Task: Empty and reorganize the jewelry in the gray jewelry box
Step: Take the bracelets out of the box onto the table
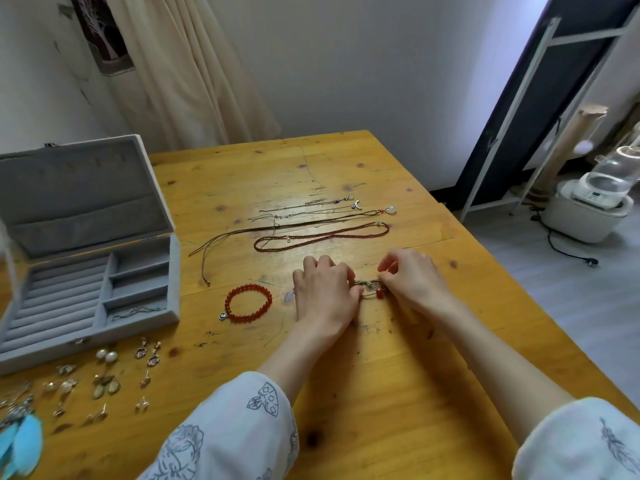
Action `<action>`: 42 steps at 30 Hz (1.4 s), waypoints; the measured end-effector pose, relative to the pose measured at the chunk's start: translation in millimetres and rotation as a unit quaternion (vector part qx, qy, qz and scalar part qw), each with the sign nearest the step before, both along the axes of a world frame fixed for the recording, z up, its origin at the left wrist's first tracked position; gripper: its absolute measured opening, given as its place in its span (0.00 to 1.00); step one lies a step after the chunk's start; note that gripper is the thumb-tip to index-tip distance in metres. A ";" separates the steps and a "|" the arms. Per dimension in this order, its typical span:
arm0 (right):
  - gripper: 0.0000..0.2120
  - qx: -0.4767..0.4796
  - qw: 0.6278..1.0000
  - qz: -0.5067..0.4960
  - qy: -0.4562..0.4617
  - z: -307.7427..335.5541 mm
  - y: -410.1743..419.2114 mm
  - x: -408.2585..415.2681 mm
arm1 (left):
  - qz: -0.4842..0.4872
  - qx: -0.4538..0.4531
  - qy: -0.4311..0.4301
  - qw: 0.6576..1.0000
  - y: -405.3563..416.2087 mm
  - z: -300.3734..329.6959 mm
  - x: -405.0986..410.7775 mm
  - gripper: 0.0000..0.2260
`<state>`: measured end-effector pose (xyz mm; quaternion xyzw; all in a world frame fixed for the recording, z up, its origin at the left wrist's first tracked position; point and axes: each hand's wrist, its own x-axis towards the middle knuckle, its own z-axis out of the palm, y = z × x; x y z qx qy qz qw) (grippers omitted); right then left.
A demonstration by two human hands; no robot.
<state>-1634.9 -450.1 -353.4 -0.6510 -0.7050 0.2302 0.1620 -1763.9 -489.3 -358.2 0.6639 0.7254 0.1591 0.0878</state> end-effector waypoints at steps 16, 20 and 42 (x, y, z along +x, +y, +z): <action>0.11 0.078 0.977 0.164 0.115 35.6 -43.5 -103.0 | 0.016 0.065 -0.100 0.993 -56.1 39.6 -112.8 0.11; 0.13 0.060 0.966 0.231 0.103 39.8 -54.2 -142.2 | 0.065 0.062 -0.097 0.991 -78.5 45.6 -164.7 0.11; 0.07 0.132 0.924 0.317 -0.169 24.7 -58.3 -298.5 | 0.138 -0.091 0.056 0.985 -107.7 12.1 -310.9 0.21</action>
